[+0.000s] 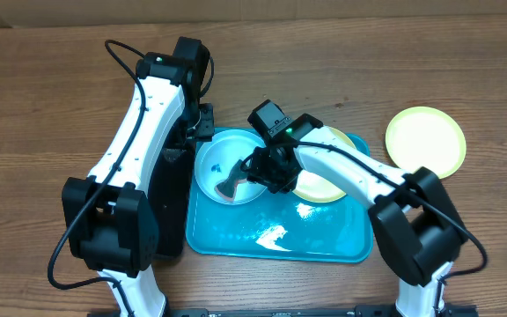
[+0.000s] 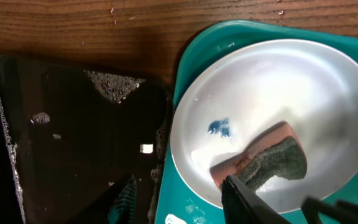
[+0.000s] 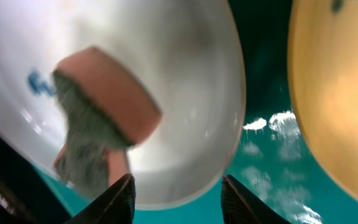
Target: Clean dirty plates on tray and stack at the side
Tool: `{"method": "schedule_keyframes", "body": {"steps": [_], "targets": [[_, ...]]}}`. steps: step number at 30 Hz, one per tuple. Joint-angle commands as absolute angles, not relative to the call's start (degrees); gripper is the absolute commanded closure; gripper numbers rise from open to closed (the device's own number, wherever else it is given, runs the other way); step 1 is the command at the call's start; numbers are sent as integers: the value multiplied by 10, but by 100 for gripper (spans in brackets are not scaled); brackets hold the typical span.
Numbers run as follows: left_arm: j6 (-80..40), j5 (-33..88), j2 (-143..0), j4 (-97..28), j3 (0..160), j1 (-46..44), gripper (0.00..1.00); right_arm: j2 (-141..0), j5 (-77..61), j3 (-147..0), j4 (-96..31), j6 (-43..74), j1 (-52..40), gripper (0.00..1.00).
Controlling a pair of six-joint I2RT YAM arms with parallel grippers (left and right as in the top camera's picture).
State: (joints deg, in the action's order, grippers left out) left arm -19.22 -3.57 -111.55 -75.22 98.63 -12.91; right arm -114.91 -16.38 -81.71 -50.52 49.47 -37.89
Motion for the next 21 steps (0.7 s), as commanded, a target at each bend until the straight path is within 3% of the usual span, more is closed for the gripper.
{"method": "schedule_keyframes", "body": {"steps": [1, 7, 11, 16, 18, 21], "targets": [[-178, -29, -1102, -755, 999, -126, 54, -1178, -157, -813, -500, 526, -378, 56], [-173, -29, -1102, -759, 999, -126, 54, -1178, -140, -813, -493, 539, -378, 62], [-170, -24, -1102, -763, 999, -126, 55, -1178, -124, -813, -494, 539, -376, 92], [-154, 19, -1102, -758, 999, -126, 55, -1178, -113, -813, -497, 536, -375, 96], [-140, 40, -1102, -756, 999, -127, 61, -1178, -107, -813, -498, 535, -374, 96], [-112, 77, -1102, -756, 999, -127, 82, -1178, -103, -813, -497, 524, -373, 96]]}}
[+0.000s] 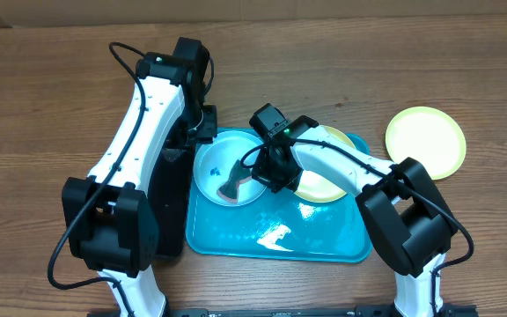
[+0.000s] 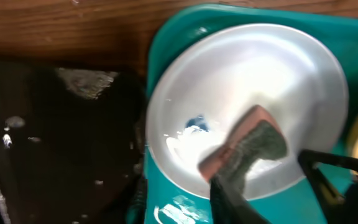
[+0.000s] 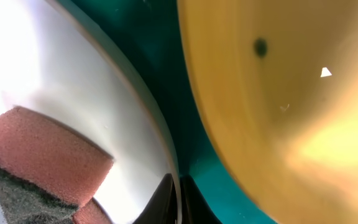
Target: Clean dirty plates on tray and stack at the side
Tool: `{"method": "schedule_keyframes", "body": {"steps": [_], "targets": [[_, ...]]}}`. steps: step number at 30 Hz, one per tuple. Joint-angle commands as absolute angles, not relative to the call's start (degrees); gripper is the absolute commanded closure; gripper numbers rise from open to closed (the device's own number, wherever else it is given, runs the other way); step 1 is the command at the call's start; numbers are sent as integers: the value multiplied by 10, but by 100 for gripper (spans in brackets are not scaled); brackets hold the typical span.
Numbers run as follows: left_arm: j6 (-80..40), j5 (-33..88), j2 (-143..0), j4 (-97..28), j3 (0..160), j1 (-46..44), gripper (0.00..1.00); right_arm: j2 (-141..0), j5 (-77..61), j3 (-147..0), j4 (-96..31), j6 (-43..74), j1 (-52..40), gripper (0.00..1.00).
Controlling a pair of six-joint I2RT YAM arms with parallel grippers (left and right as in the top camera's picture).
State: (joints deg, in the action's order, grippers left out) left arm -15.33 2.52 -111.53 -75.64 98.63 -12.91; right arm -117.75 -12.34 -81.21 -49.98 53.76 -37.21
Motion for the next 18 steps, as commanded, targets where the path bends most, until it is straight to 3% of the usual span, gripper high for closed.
{"method": "schedule_keyframes", "body": {"steps": [1, 3, 6, 14, 18], "targets": [[-103, 87, -1102, -757, 999, -127, 87, -1178, -102, -813, -497, 522, -373, 96], [-90, 100, -1102, -759, 999, -127, 85, -1178, -101, -813, -497, 521, -371, 96], [-71, 100, -1102, -760, 993, -126, 65, -1178, -101, -813, -498, 521, -364, 96], [-42, 107, -1102, -727, 942, -124, 45, -1178, -125, -813, -499, 500, -337, 96], [-24, 171, -1102, -682, 882, -118, 41, -1178, -131, -813, -499, 491, -330, 96]]}}
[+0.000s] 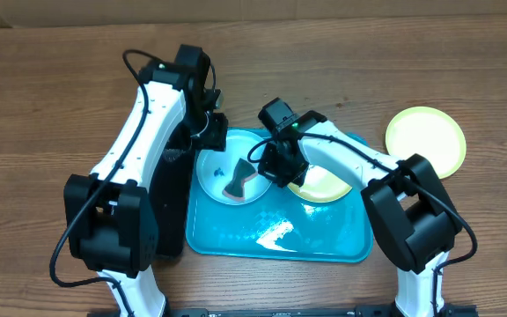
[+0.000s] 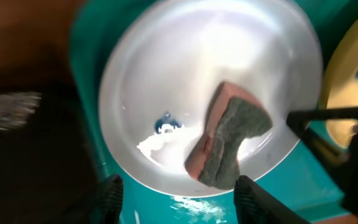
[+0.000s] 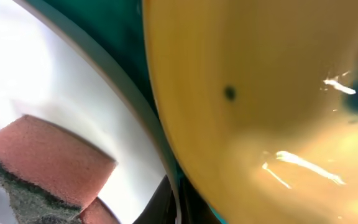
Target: Clean dirty plates on tray and stack at the side
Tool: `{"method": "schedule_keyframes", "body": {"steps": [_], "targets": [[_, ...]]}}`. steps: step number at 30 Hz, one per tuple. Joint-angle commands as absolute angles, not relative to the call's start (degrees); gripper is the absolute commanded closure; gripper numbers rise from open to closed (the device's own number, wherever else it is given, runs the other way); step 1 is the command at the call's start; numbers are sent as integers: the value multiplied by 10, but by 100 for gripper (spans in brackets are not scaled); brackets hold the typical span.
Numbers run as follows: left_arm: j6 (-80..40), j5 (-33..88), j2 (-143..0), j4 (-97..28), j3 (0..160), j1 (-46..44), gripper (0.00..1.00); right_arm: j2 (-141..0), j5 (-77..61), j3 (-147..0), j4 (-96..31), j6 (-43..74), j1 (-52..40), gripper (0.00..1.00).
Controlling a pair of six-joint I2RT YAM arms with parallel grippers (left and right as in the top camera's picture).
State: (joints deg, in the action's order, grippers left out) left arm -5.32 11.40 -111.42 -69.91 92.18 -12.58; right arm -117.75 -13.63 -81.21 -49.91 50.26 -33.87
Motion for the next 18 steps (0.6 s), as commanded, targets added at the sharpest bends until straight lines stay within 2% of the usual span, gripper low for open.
{"method": "schedule_keyframes", "body": {"steps": [1, 10, 14, 18], "targets": [[-16, 187, -1102, -670, 868, -118, 41, -1178, -131, -813, -498, 486, -329, 96], [57, 305, -1102, -633, 820, -120, 41, -1178, -136, -813, -491, 477, -329, 96], [57, 294, -1102, -629, 816, -120, 48, -1178, -136, -813, -491, 477, -329, 96], [45, 246, -1102, -625, 801, -120, 48, -1178, -142, -813, -491, 477, -329, 96]]}}
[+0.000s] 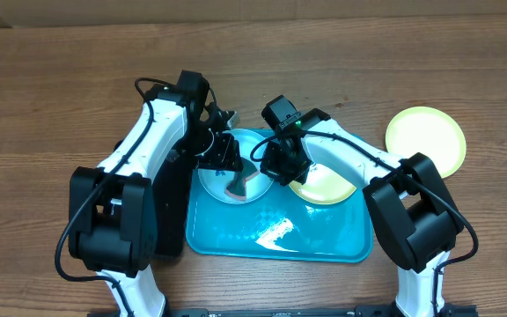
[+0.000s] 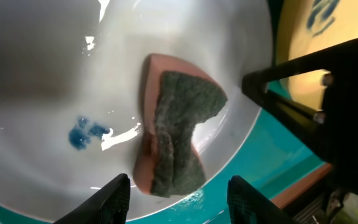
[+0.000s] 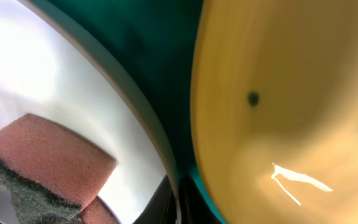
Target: Clean dirty plates on tray and stack at the side
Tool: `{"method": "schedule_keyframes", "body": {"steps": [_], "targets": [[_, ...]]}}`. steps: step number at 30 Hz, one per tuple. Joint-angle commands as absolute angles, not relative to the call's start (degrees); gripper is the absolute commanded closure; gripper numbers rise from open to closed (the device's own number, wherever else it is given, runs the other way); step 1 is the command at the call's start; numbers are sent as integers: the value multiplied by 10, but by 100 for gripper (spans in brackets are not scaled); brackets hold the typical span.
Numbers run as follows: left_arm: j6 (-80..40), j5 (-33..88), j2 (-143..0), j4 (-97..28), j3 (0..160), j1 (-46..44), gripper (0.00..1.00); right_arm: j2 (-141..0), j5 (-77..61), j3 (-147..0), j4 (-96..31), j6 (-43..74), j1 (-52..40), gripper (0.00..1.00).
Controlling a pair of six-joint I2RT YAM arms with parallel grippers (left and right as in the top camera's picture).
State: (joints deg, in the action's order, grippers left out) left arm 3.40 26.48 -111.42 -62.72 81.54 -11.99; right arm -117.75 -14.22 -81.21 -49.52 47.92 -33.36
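A white plate point(image 1: 252, 190) lies at the left of the teal tray point(image 1: 324, 239). On it are a blue smear point(image 2: 82, 134) and a pink sponge with a green scouring face point(image 2: 179, 137). My left gripper point(image 2: 182, 202) hangs open just over the sponge point(image 1: 236, 183), one finger on each side and nothing held. The right gripper point(image 3: 178, 208) is shut on the white plate's right rim point(image 3: 160, 143), between that plate and a yellow plate point(image 3: 291, 93). The yellow plate point(image 1: 324, 187) carries blue marks and lies on the tray's right half.
A pale yellow-green plate point(image 1: 425, 141) sits on the wooden table to the right of the tray. A black mat point(image 1: 170, 202) lies against the tray's left side, under my left arm. Wet patches shine on the tray floor point(image 1: 271, 233).
My left gripper has moved from the plate's upper left edge to low over the sponge, still open. The right gripper stays shut on the white plate's rim.
At first my right gripper was open over the white plate's right edge, and the left hung beside the tray above the black mat. Then the right was shut on the rim. The left gripper then stood open over the plate, and now hangs close above the sponge.
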Motion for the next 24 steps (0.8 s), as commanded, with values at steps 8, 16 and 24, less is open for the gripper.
{"method": "schedule_keyframes", "body": {"steps": [8, 16, 24], "targets": [[23, 240, -1103, -585, 772, -144, 43, -1178, -142, -813, -491, 477, -329, 96], [-18, 194, -1121, -560, 769, -193, 54, -1178, -147, -813, -491, 477, -329, 96], [-60, 170, -1140, -539, 768, -198, 70, -1178, -153, -813, -491, 477, -329, 96]]}}
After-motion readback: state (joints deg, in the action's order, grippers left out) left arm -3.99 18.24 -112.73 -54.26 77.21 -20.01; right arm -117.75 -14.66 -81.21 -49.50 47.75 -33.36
